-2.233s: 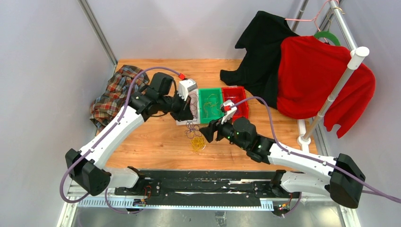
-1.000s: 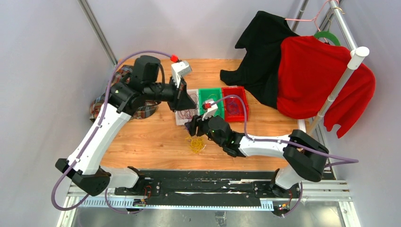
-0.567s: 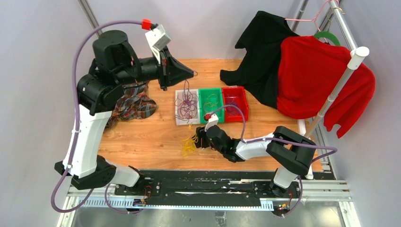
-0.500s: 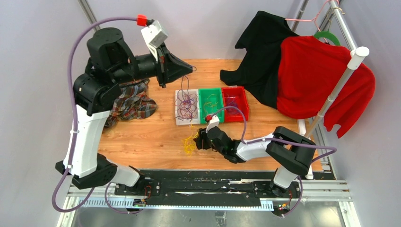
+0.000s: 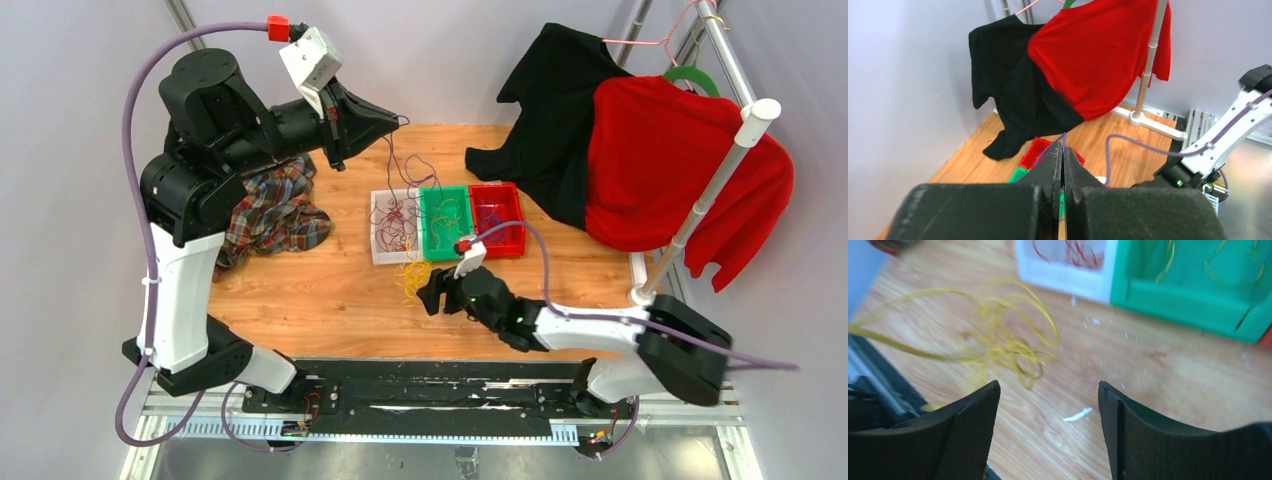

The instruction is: Untangle the cables

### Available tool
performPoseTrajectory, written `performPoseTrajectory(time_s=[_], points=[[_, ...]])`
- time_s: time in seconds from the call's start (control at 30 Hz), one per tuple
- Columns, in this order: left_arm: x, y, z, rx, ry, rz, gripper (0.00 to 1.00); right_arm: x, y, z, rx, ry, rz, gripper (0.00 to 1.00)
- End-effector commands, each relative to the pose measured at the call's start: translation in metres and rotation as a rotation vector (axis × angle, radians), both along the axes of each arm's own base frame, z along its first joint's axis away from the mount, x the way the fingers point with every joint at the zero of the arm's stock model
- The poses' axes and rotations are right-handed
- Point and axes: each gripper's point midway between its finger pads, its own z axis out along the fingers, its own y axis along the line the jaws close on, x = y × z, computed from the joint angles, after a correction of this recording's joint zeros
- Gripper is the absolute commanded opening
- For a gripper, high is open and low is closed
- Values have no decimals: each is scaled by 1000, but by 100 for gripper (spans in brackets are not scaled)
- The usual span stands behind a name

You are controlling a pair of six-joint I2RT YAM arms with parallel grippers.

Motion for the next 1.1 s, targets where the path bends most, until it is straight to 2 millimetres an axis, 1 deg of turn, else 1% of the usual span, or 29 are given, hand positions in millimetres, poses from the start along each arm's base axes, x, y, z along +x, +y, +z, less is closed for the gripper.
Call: performPoseTrajectory(time_s=[0.0,0.2,0.33,0.47,0.53,0.6,0.67,0.73,0.77,0.87,0.97,1.03,1.07], points=[[-3,3,3,6,-36,4,0,-3,-9,51,-32,-139,61,72],[-2,-1,-3,18,-29,-4,1,-17,-3,104,-45,-270,230,73],[-3,-4,-7,24,-18,-12,1,-20,8,145,36,-385,295,73],[-3,-5,-7,25,-17,-14,0,-13,25,170,75,-438,304,74],[-5,-5,-5,20,-19,-14,1,-8,34,175,90,-447,301,74],[-5,-5,-3,18,-23,-14,1,-2,42,170,83,-444,288,74],[-7,-4,0,11,-32,-15,0,5,47,161,73,-428,271,72],[-9,-3,3,5,-37,-15,1,9,52,147,66,-400,259,68],[-10,-3,5,0,-39,-16,0,11,52,142,67,-386,243,61],[-12,-2,11,-11,-50,-18,0,14,48,124,75,-347,201,36],[-12,0,20,-23,-78,-7,1,11,39,96,64,-280,170,13],[-12,1,25,-28,-100,2,0,10,29,73,47,-228,133,2],[-11,1,28,-32,-110,6,0,8,25,62,41,-205,120,1]])
